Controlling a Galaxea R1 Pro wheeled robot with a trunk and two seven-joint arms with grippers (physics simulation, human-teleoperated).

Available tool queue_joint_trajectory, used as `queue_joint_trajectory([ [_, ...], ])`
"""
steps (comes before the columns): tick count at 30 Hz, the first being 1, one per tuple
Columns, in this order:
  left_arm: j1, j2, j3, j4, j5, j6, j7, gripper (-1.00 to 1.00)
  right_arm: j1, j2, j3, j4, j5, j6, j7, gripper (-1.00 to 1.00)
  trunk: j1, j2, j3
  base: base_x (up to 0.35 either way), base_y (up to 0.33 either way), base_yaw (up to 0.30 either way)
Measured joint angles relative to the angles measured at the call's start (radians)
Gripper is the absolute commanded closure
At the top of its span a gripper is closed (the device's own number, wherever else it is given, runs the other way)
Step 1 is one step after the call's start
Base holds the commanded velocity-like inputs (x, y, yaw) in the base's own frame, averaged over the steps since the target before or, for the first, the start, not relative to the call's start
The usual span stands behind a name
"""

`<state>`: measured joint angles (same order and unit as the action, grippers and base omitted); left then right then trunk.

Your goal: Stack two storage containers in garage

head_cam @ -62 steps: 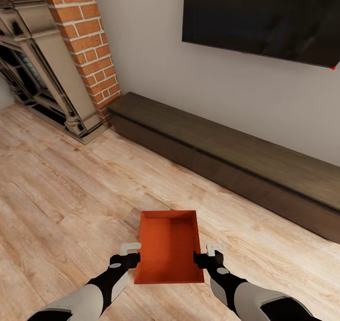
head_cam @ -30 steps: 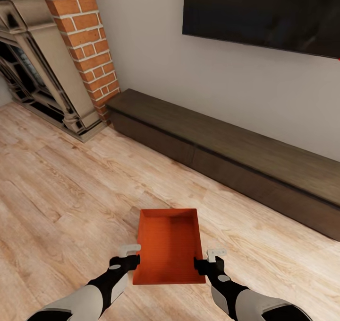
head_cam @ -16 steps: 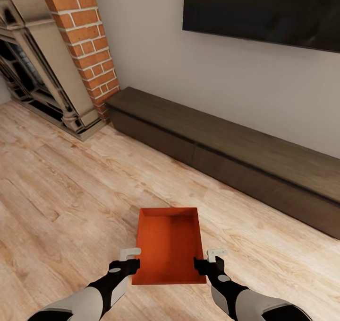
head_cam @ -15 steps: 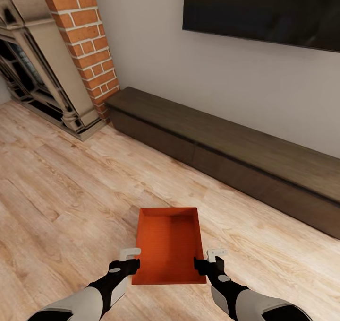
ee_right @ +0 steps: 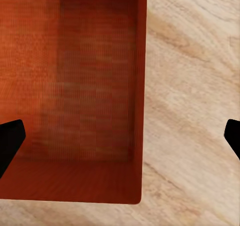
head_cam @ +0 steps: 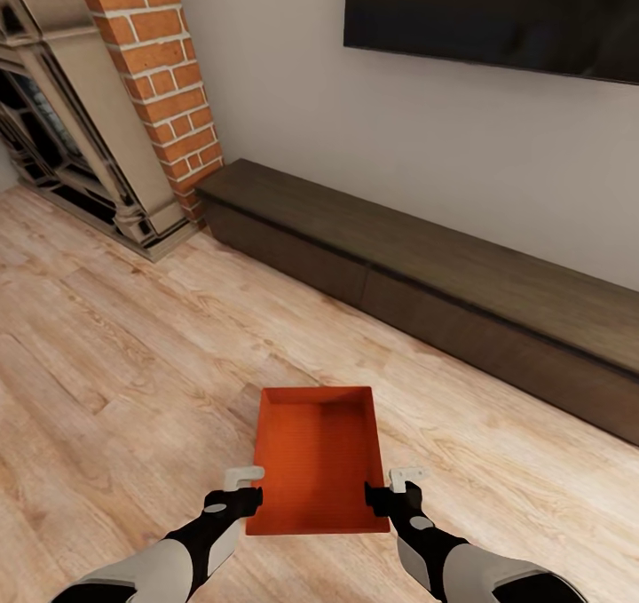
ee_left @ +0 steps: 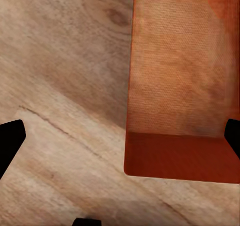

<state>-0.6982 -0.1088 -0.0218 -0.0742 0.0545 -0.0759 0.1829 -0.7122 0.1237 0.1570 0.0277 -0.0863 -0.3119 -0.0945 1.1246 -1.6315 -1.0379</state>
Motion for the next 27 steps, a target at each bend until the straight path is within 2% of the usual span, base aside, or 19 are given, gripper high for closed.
queue_joint_trajectory([
  [26, -0.001, 0.000, 0.000, -0.001, -0.002, -0.002, 0.000, -1.00, 0.000, -0.002, -0.001, 0.000, -0.001, -0.023, -0.001, -1.00, 0.100, -0.182, -0.081, 0.000, 0.000, 0.000],
  [27, 0.000, 0.000, 0.000, -0.001, -0.002, -0.002, 0.000, -1.00, 0.000, -0.009, -0.003, 0.000, -0.002, -0.023, -0.002, -1.00, 0.104, -0.189, -0.085, 0.000, 0.000, 0.000],
])
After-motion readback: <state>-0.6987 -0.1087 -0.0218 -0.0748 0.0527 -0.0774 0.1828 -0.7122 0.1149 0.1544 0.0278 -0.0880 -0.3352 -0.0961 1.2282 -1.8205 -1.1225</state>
